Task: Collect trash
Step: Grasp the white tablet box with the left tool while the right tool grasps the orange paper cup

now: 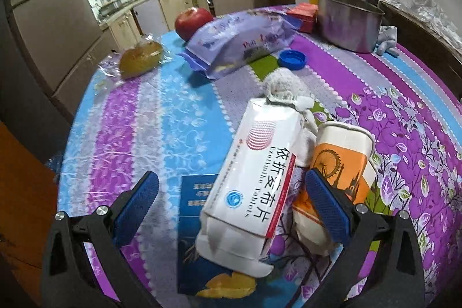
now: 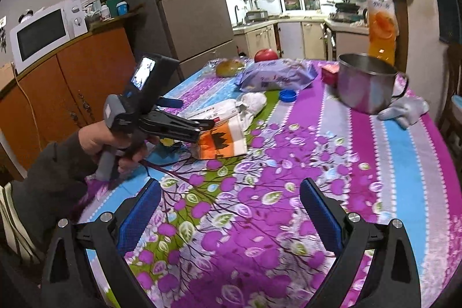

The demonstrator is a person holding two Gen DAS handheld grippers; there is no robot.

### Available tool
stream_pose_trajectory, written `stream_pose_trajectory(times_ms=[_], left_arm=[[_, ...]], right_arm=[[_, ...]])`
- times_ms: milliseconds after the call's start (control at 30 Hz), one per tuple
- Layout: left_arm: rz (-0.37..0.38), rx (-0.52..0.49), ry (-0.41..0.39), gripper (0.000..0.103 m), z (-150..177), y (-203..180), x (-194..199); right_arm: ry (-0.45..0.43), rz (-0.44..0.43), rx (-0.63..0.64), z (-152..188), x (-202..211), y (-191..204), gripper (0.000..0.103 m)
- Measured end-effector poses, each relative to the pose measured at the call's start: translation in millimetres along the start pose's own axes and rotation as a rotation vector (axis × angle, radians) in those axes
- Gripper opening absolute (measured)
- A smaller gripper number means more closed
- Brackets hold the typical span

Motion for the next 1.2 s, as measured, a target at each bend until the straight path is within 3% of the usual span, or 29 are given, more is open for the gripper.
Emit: stream_pose_trajectory(times_ms=[67, 133, 167, 233, 333, 400, 500, 633, 833, 967, 1133, 1200], left_arm=[[0.007, 0.0, 0.01, 0.09, 2, -2, -5], [0.036, 0.012, 0.021, 0.062, 5, -5, -7], [0.048, 0.018, 0.025, 0.058, 6, -7, -8], [0.042, 0.034, 0.024, 0.054, 8, -8, -4], [0.107, 0.066, 0.034, 0.05, 15, -22, 8], [0.192, 0.082, 0.054, 0.048, 21, -36, 19], [0.361, 0.071, 0.06, 0.047, 29, -62, 39], [0.357, 0.141, 0.051, 0.047, 32, -51, 49], [0.301, 0.219, 0.041, 0.047, 38, -36, 49], [0.303, 0.27, 0.033, 0.047, 37, -25, 49], [0.316, 0.294, 0.015, 0.047, 35, -20, 57], [0.32, 0.291, -0.003, 0.047, 33, -20, 62]], right_arm=[[0.017, -0.023, -0.023, 0, -10, 1, 0.096], [0.037, -0.049, -0.044, 0, -21, 4, 0.096], [0.051, -0.067, -0.059, 0, -28, 5, 0.095], [0.078, -0.095, -0.089, 2, -38, 9, 0.091], [0.131, -0.148, -0.155, 5, -61, 13, 0.078], [0.16, -0.152, -0.191, 7, -73, 11, 0.069], [0.178, -0.142, -0.26, 9, -86, 1, 0.067], [0.197, -0.054, -0.307, 12, -92, -16, 0.067], [0.195, -0.031, -0.465, 6, -107, -21, 0.069], [0.211, 0.059, -0.322, -3, -125, -13, 0.069], [0.263, 0.179, 0.171, -26, -121, -40, 0.067], [0.214, 0.214, 0.107, -42, -97, -69, 0.073]])
Point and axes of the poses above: each gripper's, at about its wrist camera, not at the fingertips, and x roughly against the way its jaws point, y to its left, z to its underside, the point moved 10 cm from there along -x, roughly the way its jaws point
